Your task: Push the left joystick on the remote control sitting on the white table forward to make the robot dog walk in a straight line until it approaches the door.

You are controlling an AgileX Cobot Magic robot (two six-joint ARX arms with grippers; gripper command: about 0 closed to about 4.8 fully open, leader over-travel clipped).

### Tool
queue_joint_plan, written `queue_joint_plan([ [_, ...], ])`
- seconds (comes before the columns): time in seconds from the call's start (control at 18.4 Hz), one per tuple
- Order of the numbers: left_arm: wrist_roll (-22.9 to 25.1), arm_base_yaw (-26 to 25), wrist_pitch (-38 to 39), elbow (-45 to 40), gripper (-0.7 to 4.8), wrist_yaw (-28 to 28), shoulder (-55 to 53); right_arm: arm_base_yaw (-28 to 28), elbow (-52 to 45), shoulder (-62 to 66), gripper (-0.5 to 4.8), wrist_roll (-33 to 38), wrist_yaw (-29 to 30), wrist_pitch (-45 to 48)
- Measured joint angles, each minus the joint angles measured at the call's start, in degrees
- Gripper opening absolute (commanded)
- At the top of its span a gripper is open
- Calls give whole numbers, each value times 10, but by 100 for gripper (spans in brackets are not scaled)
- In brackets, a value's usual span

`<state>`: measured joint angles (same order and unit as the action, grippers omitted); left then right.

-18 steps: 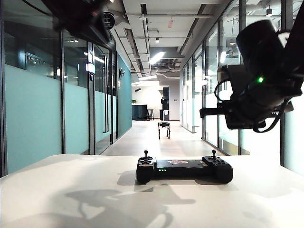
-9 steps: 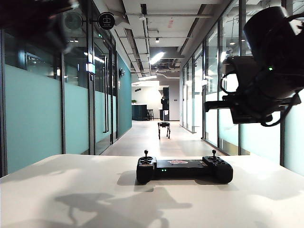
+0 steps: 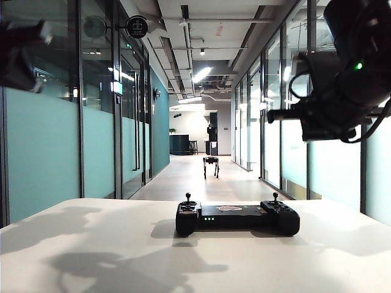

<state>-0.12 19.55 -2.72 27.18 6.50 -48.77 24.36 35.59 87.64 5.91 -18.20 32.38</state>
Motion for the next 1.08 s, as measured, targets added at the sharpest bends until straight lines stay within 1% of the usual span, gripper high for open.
queue_joint_plan([
  [0.11,0,0,-16,-23,-6,12,13,0,-2,-9,-6,0,3,-9],
  [0.22,-3,0,-50,-69,-6,26,26,3,-3,-24,-6,0,3,-25],
  [0.33,-5,0,-71,-100,-6,28,32,9,-3,-33,-6,-2,4,-34],
  [0.49,-8,0,-139,-157,-6,28,54,19,-3,-49,-6,-12,4,-40],
  [0.54,-8,0,-152,-170,-5,28,61,20,-3,-52,-6,-15,4,-44],
  [0.7,-8,0,-152,-179,-5,27,67,22,-21,-71,-6,-17,4,-44],
  [0.92,-8,0,-129,-179,-5,26,67,22,-70,-120,-6,-17,4,-48],
  [1.08,-21,0,-129,-179,-5,25,67,22,-105,-170,-6,-17,4,-48],
])
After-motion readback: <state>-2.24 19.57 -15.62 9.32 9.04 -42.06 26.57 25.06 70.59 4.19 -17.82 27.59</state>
